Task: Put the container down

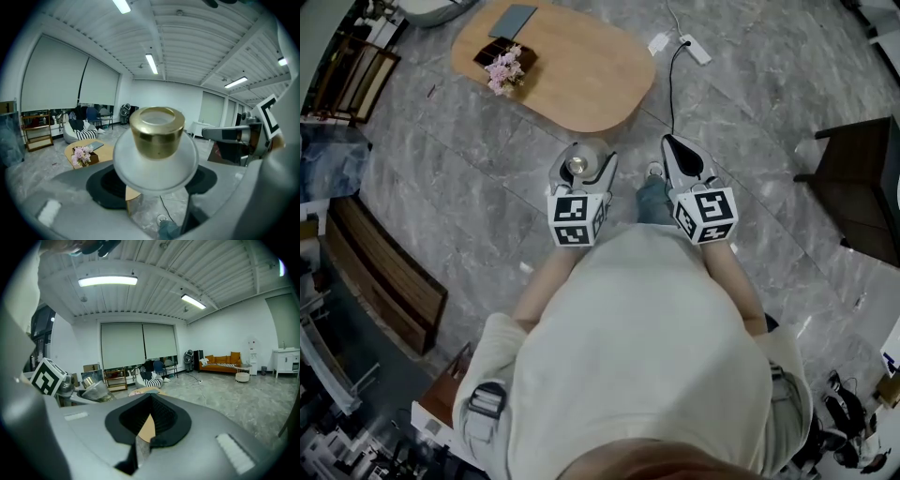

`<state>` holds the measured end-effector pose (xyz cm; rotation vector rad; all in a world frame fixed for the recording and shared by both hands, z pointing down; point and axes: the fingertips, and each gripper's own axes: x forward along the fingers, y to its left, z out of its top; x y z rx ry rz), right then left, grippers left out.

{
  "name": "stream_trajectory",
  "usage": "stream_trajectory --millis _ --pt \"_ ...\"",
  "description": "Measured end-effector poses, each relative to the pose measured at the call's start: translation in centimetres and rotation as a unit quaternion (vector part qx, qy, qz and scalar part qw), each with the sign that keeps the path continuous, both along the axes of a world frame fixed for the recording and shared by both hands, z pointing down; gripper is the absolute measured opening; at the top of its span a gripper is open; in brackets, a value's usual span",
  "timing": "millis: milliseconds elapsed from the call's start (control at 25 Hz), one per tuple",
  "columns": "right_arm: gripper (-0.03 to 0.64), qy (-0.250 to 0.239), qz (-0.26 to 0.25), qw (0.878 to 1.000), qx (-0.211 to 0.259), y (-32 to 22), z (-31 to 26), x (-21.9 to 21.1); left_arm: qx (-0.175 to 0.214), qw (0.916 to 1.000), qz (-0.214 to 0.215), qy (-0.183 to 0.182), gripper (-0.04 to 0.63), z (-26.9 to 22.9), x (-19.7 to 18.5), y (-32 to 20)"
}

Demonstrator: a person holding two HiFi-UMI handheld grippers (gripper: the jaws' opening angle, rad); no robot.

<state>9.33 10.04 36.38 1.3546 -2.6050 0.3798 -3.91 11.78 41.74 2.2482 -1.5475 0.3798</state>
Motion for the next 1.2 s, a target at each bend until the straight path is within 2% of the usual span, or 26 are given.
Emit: stream_trajectory --millis 360,760,1000,1200 --pt "0.002 0.001 -0.051 0.999 -0.005 -9.3 -0.2 3.1 -0.007 0.9988 -0.048 -0.004 0.345 0.1 2.7 -8.0" --pt "0.002 0.003 -0.115 0.993 -0.005 -17.5 0.5 5.1 -0.014 0.9933 -0.115 -0.003 0.345 1.6 4.7 -14.8" --pt "0.002 -0.001 -0.145 0.989 -0.017 -20.1 1.3 4.9 -0.028 0.9880 -0.152 0.002 0.345 3.1 4.7 -16.9" --pt "0.002 -0.006 -0.165 0.985 -0.048 -20.8 3.2 3.6 -0.042 0.9864 -0.159 -0.007 0.345 4.7 4.2 -18.5"
